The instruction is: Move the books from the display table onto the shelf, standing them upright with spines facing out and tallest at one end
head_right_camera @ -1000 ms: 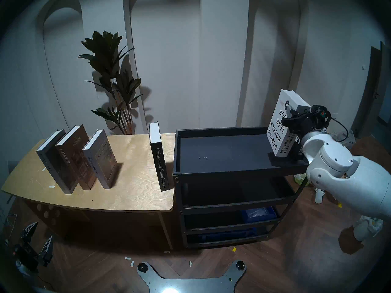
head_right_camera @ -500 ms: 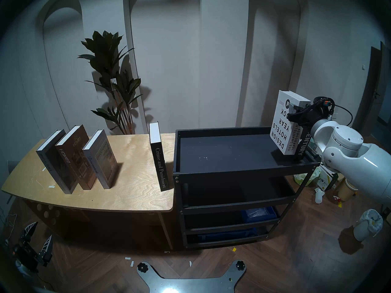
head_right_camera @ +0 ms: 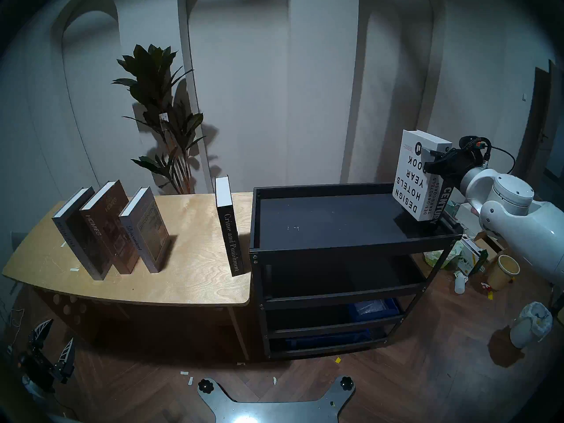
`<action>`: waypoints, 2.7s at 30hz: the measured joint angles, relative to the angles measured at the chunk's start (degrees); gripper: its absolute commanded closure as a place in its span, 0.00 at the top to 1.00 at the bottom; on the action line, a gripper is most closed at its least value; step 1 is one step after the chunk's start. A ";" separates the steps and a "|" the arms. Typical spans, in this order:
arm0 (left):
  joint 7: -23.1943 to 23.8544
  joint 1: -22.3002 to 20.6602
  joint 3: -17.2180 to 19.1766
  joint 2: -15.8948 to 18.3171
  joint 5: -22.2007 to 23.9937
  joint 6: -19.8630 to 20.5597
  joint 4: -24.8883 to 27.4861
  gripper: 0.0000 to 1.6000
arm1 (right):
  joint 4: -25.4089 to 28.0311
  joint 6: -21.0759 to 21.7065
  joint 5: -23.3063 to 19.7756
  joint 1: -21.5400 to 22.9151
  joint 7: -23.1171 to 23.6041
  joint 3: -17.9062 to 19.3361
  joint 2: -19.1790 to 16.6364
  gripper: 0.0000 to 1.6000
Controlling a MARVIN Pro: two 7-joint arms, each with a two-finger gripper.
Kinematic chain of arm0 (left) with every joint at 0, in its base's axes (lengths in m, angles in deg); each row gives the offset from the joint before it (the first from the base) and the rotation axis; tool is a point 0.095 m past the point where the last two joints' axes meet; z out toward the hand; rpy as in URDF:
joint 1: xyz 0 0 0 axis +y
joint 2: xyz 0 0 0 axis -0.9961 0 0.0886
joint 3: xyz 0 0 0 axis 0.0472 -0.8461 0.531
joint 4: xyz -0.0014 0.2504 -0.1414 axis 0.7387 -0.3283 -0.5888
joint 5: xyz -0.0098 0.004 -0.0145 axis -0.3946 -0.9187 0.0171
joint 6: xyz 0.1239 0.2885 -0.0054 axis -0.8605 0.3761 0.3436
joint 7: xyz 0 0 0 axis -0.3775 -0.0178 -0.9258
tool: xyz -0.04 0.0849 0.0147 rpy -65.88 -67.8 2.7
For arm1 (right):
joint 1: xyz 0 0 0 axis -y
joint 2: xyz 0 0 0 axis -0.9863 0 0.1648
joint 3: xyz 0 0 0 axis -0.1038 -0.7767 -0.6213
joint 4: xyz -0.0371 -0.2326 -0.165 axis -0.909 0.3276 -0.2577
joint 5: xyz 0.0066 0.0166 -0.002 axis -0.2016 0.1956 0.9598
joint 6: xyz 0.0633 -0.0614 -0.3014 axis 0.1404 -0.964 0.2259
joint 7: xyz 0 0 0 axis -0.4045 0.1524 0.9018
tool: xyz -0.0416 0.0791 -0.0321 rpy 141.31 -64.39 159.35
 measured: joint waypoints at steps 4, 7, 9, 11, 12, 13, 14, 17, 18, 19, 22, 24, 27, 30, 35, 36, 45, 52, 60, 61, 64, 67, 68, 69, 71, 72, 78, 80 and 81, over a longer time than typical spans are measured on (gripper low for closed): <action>-0.29 0.21 -0.24 0.30 0.34 -0.29 -0.01 1.00 | -1.52 -2.12 0.11 -1.98 0.52 0.70 -0.04 0.00; -0.48 0.34 -0.39 0.49 0.53 -0.48 -0.02 1.00 | -2.38 -2.96 0.12 -3.10 0.77 1.17 -0.06 0.00; -0.63 0.45 -0.51 0.63 0.67 -0.61 -0.02 1.00 | -3.04 -3.51 0.13 -3.85 0.98 1.43 -0.07 0.00; -0.77 0.57 -0.65 0.78 0.81 -0.76 -0.02 1.00 | -3.68 -4.01 0.13 -4.50 1.25 1.65 -0.08 0.00; -0.87 0.64 -0.73 0.87 0.90 -0.86 -0.03 1.00 | -4.04 -4.28 0.12 -4.85 1.41 1.75 -0.08 0.00; -0.93 0.69 -0.79 0.94 0.96 -0.92 -0.03 1.00 | -4.24 -4.45 0.09 -5.05 1.52 1.79 -0.08 0.00; -1.00 0.74 -0.85 0.99 1.02 -0.98 -0.04 1.00 | -4.45 -4.60 0.06 -5.24 1.61 1.82 -0.08 0.00; -1.27 0.95 -1.08 1.25 1.27 -1.24 -0.04 1.00 | -5.29 -5.06 0.01 -5.72 1.98 1.81 0.05 0.00; -1.34 1.00 -1.14 1.31 1.33 -1.31 -0.05 1.00 | -5.50 -5.14 0.01 -5.77 2.08 1.78 0.11 0.00; -1.40 1.04 -1.18 1.37 1.38 -1.37 -0.05 1.00 | -5.68 -5.19 0.01 -5.77 2.17 1.73 0.18 0.00; -1.62 1.21 -1.37 1.59 1.58 -1.57 -0.05 1.00 | -6.35 -5.25 0.16 -5.51 2.57 1.29 0.70 0.00; -1.78 1.33 -1.49 1.76 1.70 -1.73 -0.05 1.00 | -6.78 -5.25 0.46 -5.17 2.83 0.87 1.23 0.00; -2.04 1.54 -1.72 2.02 1.85 -1.98 -0.05 1.00 | -7.31 -5.18 1.15 -4.32 3.16 -0.06 2.21 0.00; -2.24 1.71 -1.89 2.22 1.94 -2.19 -0.05 1.00 | -7.83 -5.00 1.76 -3.27 3.43 -1.09 3.15 0.00; -2.59 2.04 -2.17 2.57 1.98 -2.51 0.02 1.00 | -8.68 -3.72 2.91 -0.74 3.91 -3.15 5.05 0.00; -2.66 2.13 -2.24 2.64 1.97 -2.59 0.04 1.00 | -8.86 -3.17 3.18 -0.03 4.06 -3.52 5.54 0.00; -3.10 2.62 -2.72 3.12 1.90 -3.01 0.14 1.00 | -9.14 0.41 5.05 4.68 5.13 -3.93 8.25 0.00; -3.46 2.95 -2.98 3.48 1.91 -3.36 0.18 1.00 | -10.86 2.71 7.21 8.56 6.17 -4.40 10.64 0.00; -3.91 3.32 -3.29 3.90 2.01 -3.80 0.21 1.00 | -15.32 4.70 10.42 12.42 7.81 -5.32 13.98 0.00; -3.98 3.37 -3.34 3.96 2.03 -3.86 0.22 1.00 | -15.89 5.00 10.91 13.02 8.09 -5.46 14.51 0.00; -4.12 3.50 -3.46 4.10 2.06 -4.01 0.24 1.00 | -17.04 5.68 12.18 14.52 8.68 -5.78 15.78 0.00; -4.27 3.64 -3.58 4.25 2.07 -4.15 0.27 1.00 | -18.01 6.38 13.59 16.14 9.24 -6.16 17.15 0.00; -4.31 3.68 -3.61 4.29 2.08 -4.19 0.28 1.00 | -18.30 6.56 14.05 16.63 9.41 -6.30 17.59 0.00; -4.36 3.72 -3.64 4.34 2.09 -4.23 0.28 1.00 | -18.60 6.74 14.51 17.12 9.57 -6.45 18.04 0.00; -4.45 3.80 -3.71 4.43 2.12 -4.33 0.29 1.00 | -19.39 7.06 15.63 18.17 9.98 -6.85 19.04 0.00; -4.51 3.85 -3.75 4.50 2.15 -4.39 0.29 1.00 | -20.01 7.25 16.35 18.84 10.26 -7.11 19.74 0.00; -4.85 4.09 -3.95 4.82 2.47 -4.72 0.30 1.00 | -24.07 7.51 19.73 21.77 11.90 -9.01 23.07 0.00; -4.94 4.15 -4.01 4.90 2.59 -4.81 0.30 1.00 | -25.11 7.45 20.27 22.45 12.38 -9.64 23.65 0.00; -5.04 4.21 -4.08 5.00 2.72 -4.91 0.30 1.00 | -26.30 7.34 20.80 23.21 12.90 -10.38 24.25 0.00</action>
